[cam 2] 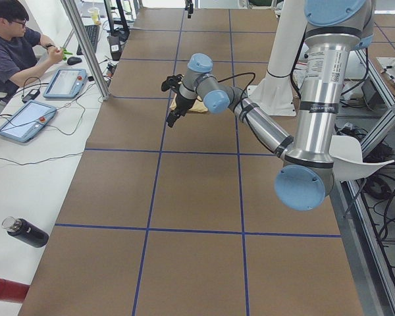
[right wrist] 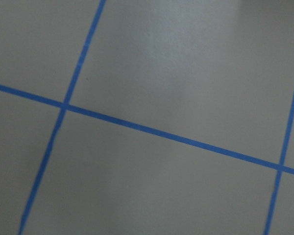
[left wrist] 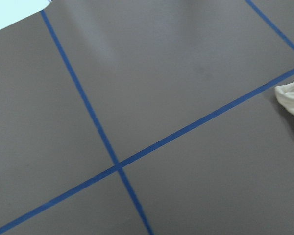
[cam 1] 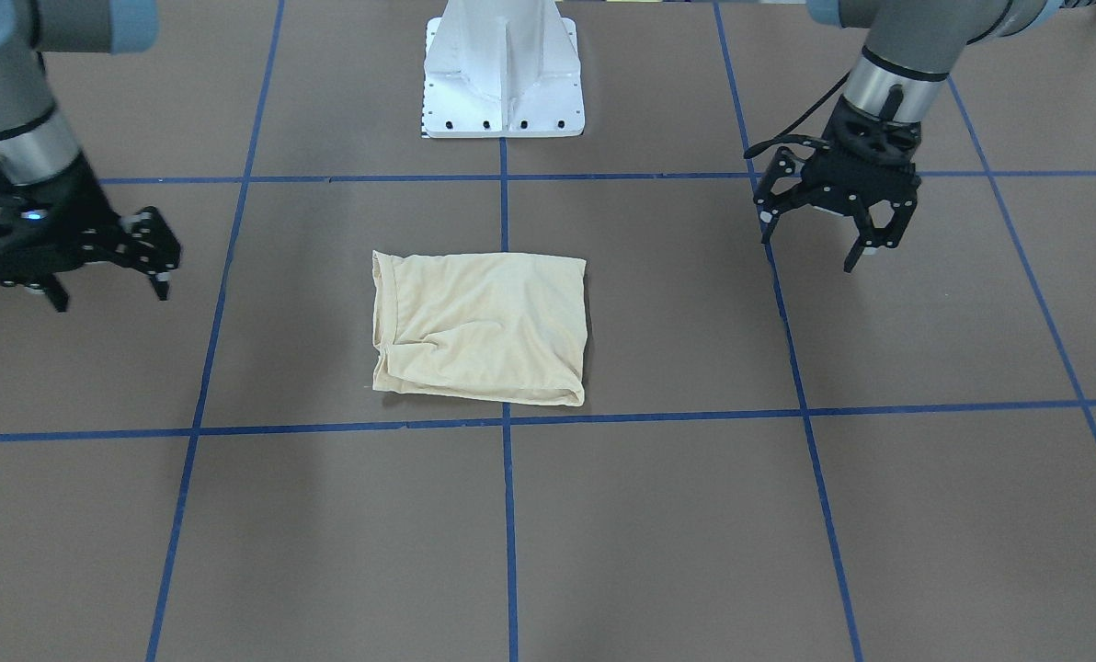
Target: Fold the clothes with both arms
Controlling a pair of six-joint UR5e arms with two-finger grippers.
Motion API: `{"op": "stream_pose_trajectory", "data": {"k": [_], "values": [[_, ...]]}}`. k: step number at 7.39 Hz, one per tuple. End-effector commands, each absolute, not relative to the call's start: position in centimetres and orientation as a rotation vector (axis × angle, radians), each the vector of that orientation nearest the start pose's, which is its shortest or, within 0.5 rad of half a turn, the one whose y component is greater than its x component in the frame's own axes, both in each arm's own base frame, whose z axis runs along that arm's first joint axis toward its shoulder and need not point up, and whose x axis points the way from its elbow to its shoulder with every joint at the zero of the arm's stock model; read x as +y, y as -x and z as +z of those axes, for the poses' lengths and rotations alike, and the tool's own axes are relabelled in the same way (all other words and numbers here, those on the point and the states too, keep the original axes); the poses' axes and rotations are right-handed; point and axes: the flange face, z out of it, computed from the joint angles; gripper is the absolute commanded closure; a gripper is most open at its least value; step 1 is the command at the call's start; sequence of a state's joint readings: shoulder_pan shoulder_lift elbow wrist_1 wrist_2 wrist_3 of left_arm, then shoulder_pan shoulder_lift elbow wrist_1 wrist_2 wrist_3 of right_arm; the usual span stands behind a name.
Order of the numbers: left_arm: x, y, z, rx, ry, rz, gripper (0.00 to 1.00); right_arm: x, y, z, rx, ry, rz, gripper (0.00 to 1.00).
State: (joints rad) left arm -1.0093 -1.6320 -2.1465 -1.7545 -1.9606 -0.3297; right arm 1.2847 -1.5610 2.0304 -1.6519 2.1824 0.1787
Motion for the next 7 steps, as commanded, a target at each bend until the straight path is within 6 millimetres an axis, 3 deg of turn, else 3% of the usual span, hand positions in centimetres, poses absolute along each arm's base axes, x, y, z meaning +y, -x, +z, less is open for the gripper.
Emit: {"op": "stream_pose_trajectory", "data": {"k": [1, 2, 3, 4, 5, 6, 7], "values": [[-45.6, -8.0, 38.8, 0.646, -0.556, 0.364, 0.00, -42.3, -3.6, 54.4, -0.685, -0.172, -0.244, 0.00], [-45.0, -5.8, 41.2, 0.616, -0.525, 0.321, 0.00, -39.3, -4.7, 57.8, -0.676, -0.102, -0.199, 0.00], [-44.7, -5.0, 44.2, 0.611, -0.459, 0.289, 0.00, -38.1, -5.4, 60.2, -0.679, -0.052, -0.157, 0.00], [-45.7, -2.9, 48.7, 0.585, -0.388, 0.220, 0.00, -38.0, -5.5, 61.3, -0.679, -0.032, -0.145, 0.00], [-46.0, 1.5, 50.3, 0.552, -0.410, 0.181, 0.00, -38.4, -5.4, 61.2, -0.678, -0.035, -0.144, 0.00], [-45.9, 4.6, 51.9, 0.509, -0.419, 0.230, 0.00, -38.4, -5.5, 61.0, -0.681, -0.038, -0.143, 0.00], [-45.6, 7.5, 56.0, 0.489, -0.378, 0.223, 0.00, -38.5, -5.4, 60.7, -0.681, -0.043, -0.147, 0.00]]}}
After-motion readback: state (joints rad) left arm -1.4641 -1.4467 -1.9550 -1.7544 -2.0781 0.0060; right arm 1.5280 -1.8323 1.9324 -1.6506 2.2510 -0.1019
